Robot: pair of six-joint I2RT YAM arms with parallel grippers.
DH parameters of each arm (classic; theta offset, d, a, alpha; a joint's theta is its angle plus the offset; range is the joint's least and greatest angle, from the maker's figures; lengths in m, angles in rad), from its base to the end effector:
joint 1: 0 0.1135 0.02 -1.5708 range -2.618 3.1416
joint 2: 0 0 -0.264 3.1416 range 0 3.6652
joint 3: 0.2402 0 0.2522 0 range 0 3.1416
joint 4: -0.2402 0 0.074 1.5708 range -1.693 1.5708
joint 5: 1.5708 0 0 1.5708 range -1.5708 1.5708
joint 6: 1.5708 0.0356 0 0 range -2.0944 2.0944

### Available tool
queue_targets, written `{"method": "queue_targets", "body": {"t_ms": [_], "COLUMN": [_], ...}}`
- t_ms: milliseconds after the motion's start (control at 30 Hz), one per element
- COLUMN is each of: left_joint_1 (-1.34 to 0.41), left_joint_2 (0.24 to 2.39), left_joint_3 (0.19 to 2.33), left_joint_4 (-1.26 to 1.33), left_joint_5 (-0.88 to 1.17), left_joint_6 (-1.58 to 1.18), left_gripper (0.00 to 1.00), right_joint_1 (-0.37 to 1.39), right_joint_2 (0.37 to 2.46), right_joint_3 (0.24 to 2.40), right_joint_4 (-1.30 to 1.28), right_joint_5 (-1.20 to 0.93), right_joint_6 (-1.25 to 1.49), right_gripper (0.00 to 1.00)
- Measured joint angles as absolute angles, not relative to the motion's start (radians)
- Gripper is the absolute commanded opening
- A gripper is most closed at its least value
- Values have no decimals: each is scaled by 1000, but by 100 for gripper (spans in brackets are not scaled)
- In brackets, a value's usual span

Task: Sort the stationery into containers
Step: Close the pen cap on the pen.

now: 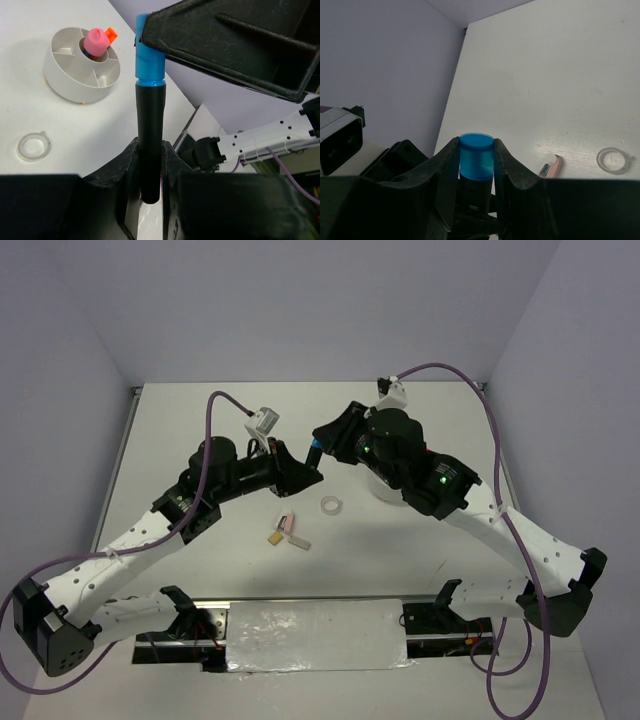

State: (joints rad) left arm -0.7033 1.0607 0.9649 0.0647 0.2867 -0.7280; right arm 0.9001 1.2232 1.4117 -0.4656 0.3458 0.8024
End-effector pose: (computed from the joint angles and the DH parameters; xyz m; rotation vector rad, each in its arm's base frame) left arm 0.1832 -0.1686 0.3768 0.2239 1.7580 -1.3074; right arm 0.1728 0.1984 0.4371 0.1580 1.9156 0.8631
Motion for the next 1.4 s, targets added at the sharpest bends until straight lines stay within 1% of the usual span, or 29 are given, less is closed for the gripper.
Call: {"method": "queue_targets", "body": {"t_ms": [167,400,500,667,933,1100,1400], "left_joint_1": [-660,-644,-642,-636,-636,-636,-633], "left_joint_2": [1063,1065,1065,1079,1084,1084,1084], "left_joint_3": [982,1007,1008,1066,1119,1119,1119], "left_joint_4": [50,44,37,-50,-156,-204,-245], "left_joint_5": [397,467,471,469,440,424,424], "left_joint_6": [-701,-674,-656,-618,-525,-482,-439], "left_gripper": [0,0,0,0,0,0,0], "right_joint_1": [898,897,901,924,977,982,984], "right_joint_2": [1190,1140,1138,1162,1194,1225,1235], "right_joint_3": [1364,1315,1304,1317,1383,1417,1417], "right_joint_4": [-406,-340,-326,-323,-398,-461,-486], "right_joint_5": [310,278,278,324,427,432,422], "right_joint_6": [806,834,854,878,895,901,912], "right_gripper": [0,0,0,0,0,0,0]}}
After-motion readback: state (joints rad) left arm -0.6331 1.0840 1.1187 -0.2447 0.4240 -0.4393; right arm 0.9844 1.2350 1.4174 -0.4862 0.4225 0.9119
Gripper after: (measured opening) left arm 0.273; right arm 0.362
